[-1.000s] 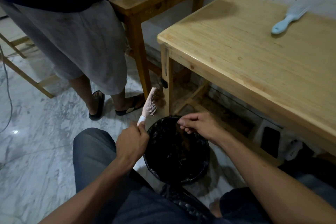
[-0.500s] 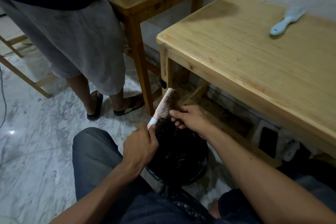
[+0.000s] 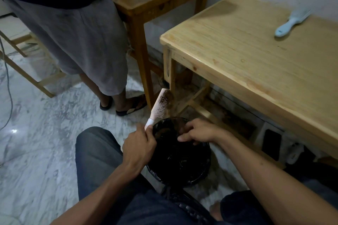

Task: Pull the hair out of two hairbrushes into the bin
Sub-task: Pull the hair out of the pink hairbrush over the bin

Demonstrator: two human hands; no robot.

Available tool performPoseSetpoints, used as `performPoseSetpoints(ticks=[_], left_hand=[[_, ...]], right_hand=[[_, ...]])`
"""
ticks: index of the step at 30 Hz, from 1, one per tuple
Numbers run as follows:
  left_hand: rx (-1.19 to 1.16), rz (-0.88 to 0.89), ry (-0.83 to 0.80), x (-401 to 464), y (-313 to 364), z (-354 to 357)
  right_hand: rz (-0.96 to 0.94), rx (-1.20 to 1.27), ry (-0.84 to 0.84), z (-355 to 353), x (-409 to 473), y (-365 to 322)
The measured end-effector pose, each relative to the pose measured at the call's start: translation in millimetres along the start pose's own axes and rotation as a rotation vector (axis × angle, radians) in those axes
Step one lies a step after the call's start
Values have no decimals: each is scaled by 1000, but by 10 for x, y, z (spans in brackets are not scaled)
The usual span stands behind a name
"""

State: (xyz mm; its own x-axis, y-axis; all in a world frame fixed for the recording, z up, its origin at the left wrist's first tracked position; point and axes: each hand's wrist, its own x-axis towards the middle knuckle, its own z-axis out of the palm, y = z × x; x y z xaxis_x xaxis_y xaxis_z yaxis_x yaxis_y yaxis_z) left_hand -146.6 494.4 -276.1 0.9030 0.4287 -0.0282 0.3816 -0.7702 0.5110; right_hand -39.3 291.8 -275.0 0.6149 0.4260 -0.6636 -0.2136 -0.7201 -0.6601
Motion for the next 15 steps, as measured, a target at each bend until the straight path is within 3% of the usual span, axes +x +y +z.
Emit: performPoseSetpoints(ticks=[7, 12, 15], left_hand=[[-43, 156, -37, -172, 77, -1], [-8, 68, 18, -59, 46, -46], [19, -15, 17, 34, -17, -53]], right_hand=[[-188, 477, 88, -13, 25, -146], [-289, 553, 127, 66, 22, -58], [-269, 468, 167, 42, 2, 10]])
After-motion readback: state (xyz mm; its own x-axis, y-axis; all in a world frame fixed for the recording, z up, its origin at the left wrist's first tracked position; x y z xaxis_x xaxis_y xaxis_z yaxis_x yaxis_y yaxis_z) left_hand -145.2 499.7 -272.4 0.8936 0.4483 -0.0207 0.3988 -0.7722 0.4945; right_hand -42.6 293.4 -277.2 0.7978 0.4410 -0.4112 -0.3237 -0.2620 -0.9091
